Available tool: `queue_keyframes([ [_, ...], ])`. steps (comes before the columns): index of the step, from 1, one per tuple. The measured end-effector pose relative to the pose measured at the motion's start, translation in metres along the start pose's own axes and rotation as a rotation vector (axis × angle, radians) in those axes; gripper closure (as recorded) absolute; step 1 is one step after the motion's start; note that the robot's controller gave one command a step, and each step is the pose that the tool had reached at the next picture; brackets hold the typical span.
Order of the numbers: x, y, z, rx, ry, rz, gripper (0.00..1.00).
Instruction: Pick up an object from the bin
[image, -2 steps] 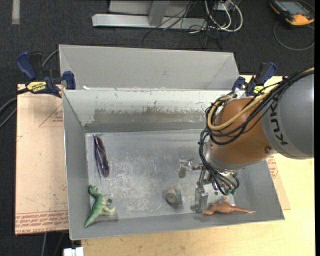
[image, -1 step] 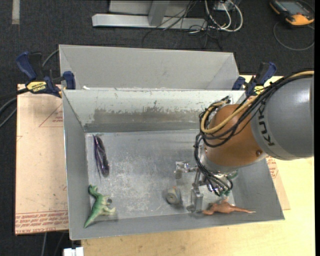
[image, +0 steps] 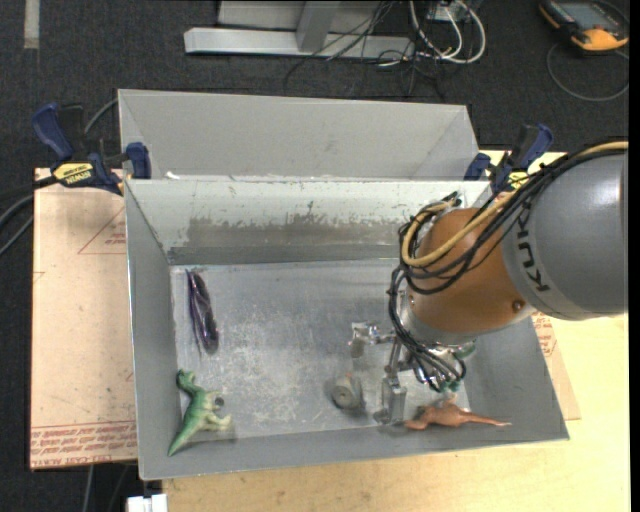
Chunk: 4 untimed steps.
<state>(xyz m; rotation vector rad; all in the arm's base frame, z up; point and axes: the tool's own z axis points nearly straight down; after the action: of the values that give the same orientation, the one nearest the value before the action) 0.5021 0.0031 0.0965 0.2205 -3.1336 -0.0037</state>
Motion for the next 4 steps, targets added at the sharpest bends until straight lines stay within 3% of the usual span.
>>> queue_keyframes([
  [1, -0.059, -0.010, 0.026, -0.001, -0.003, 0.267, 1.00],
  [2, -0.059, -0.010, 0.026, -0.001, -0.002, 0.268, 0.00],
  [3, -0.059, -0.011, 0.026, -0.001, -0.002, 0.269, 0.00],
  [4, -0.129, -0.055, -0.018, 0.000, -0.011, 0.132, 0.00],
])
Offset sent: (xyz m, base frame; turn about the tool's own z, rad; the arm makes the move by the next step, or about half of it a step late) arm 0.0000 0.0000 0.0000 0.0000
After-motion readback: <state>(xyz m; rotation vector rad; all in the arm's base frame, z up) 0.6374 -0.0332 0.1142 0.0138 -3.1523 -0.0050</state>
